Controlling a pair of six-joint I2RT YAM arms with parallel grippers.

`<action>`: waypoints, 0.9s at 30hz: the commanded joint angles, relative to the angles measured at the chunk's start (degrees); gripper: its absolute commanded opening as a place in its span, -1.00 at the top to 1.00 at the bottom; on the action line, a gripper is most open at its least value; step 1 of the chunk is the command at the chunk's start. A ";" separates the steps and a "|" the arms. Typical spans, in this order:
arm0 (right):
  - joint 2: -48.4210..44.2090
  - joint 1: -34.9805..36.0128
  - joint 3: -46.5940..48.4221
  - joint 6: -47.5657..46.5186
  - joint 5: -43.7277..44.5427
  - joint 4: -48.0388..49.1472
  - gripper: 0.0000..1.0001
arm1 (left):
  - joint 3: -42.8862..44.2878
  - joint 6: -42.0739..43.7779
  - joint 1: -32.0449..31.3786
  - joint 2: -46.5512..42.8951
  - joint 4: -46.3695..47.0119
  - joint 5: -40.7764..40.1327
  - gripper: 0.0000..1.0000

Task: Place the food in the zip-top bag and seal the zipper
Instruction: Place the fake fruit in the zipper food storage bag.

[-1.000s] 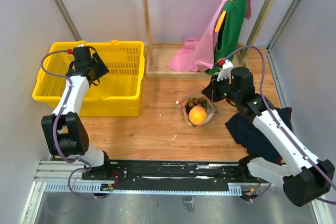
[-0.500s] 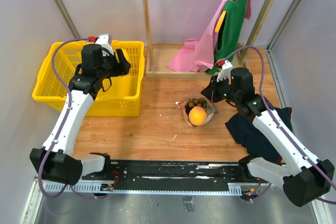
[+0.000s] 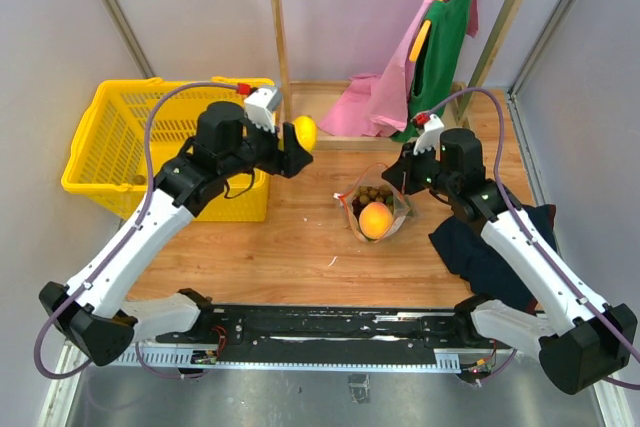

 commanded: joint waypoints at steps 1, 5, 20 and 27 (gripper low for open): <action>-1.46 0.36 -0.72 1.64 0.62 3.53 0.99 | -1.60 -3.70 -6.92 -0.55 0.81 2.80 0.48; -1.54 0.36 -0.67 2.19 1.04 4.23 0.99 | -2.85 -5.04 -12.67 0.50 0.95 3.03 0.48; -2.76 0.36 -2.04 3.37 0.57 6.07 0.99 | 0.71 -12.18 -24.95 13.23 2.39 6.25 0.57; -3.21 0.50 -2.71 3.55 -0.70 6.78 0.99 | 2.79 -17.97 -24.96 17.05 -0.98 -1.40 0.59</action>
